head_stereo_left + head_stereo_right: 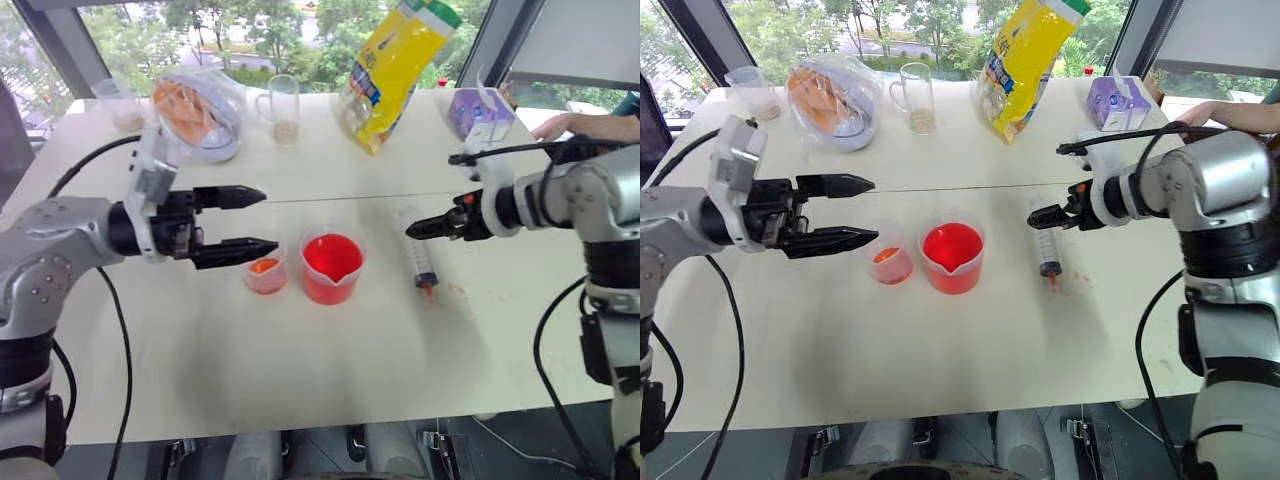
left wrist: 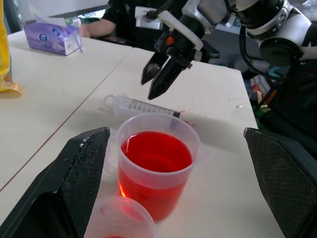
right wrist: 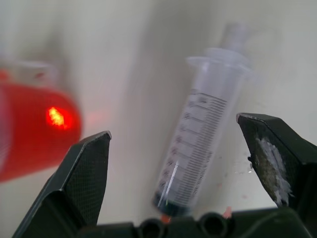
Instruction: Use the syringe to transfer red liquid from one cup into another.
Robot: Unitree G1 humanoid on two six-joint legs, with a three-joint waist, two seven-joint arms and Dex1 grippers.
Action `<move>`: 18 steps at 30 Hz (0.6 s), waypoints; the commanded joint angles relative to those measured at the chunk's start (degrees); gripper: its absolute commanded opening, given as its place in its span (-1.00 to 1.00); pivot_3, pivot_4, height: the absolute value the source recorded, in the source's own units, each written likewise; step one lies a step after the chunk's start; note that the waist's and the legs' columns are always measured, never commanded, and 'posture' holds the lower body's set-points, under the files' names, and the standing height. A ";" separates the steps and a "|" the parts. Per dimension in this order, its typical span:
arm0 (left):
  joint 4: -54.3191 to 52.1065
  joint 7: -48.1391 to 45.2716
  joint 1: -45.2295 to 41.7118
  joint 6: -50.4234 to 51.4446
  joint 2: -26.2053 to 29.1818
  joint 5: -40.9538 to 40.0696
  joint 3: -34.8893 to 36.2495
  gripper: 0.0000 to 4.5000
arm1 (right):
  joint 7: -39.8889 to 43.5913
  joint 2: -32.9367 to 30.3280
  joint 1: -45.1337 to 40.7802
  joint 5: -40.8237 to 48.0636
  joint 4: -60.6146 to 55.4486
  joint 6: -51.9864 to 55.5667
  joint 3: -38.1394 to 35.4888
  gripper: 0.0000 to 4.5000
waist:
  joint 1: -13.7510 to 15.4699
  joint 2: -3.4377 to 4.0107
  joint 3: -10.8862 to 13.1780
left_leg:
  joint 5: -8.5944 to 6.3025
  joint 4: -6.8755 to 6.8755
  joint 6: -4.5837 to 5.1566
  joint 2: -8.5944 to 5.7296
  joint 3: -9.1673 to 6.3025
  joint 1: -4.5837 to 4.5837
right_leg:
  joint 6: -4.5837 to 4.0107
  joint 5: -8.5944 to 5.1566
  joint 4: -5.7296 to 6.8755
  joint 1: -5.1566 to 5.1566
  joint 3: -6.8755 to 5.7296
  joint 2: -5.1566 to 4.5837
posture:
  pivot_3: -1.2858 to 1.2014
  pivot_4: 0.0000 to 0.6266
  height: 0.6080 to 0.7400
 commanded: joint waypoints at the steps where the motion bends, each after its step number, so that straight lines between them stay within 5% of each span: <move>1: -2.46 0.78 0.73 -1.03 -0.24 -0.20 1.67 1.00 | -2.94 1.90 -2.60 -2.00 2.48 0.39 0.42 0.97 | -0.10 0.00 0.00 | 0.00 0.00 0.00 0.00 0.00 0.00 | 0.01 0.00 0.01 0.00 0.00 0.00 | 0.03 -0.52 1.00; 17: -7.11 5.69 5.00 -0.58 -1.77 -2.13 4.07 1.00 | 1.10 10.39 -4.56 -13.94 21.59 -12.11 10.87 0.97 | -0.45 -0.08 -0.05 | 0.01 0.00 -0.01 0.03 -0.03 0.14 | 0.02 0.01 0.04 0.11 -0.01 0.05 | 0.03 -0.52 1.00; 18: -7.30 5.89 5.16 -0.62 -1.80 -2.21 4.10 1.00 | 1.63 10.58 -4.63 -14.36 21.98 -12.30 11.25 0.74 | -0.52 -0.10 -0.06 | 0.01 0.00 -0.01 0.03 -0.02 0.16 | 0.02 0.01 0.03 0.13 0.00 0.05 | 0.03 -0.52 1.00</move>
